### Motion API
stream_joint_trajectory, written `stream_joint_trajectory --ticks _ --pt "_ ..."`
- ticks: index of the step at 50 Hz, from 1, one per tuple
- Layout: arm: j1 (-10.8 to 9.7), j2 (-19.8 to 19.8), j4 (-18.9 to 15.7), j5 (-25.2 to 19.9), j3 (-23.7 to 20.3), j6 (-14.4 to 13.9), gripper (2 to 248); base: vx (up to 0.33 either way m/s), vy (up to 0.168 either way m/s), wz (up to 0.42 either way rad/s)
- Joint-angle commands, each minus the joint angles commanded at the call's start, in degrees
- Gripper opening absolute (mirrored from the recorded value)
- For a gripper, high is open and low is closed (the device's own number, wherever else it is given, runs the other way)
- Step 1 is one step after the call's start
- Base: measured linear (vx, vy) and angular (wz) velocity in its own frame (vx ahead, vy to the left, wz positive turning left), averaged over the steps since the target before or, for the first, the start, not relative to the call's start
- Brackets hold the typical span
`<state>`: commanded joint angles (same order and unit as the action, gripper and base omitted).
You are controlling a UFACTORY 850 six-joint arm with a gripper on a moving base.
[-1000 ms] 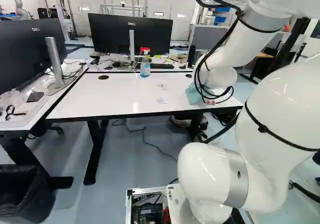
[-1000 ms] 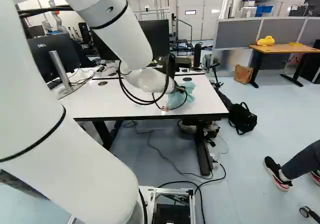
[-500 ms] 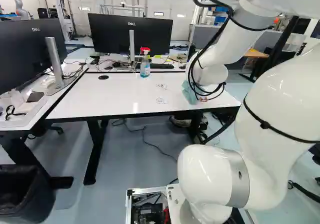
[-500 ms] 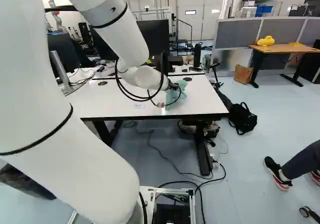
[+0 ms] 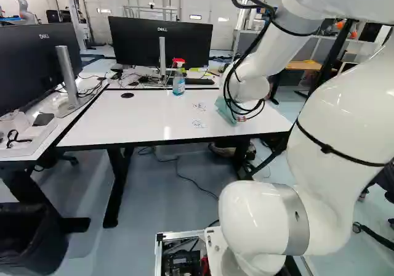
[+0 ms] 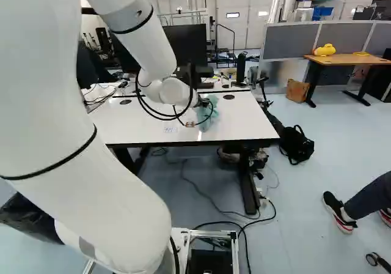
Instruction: Clean the table with the green towel
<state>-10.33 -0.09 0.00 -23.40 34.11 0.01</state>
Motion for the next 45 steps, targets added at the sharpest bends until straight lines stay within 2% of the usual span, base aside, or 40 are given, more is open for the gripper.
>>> stream_joint_trajectory --ticks 45 --pt "8.91 -4.02 0.0 0.0 4.18 0.0 35 0.0 0.0 0.0"
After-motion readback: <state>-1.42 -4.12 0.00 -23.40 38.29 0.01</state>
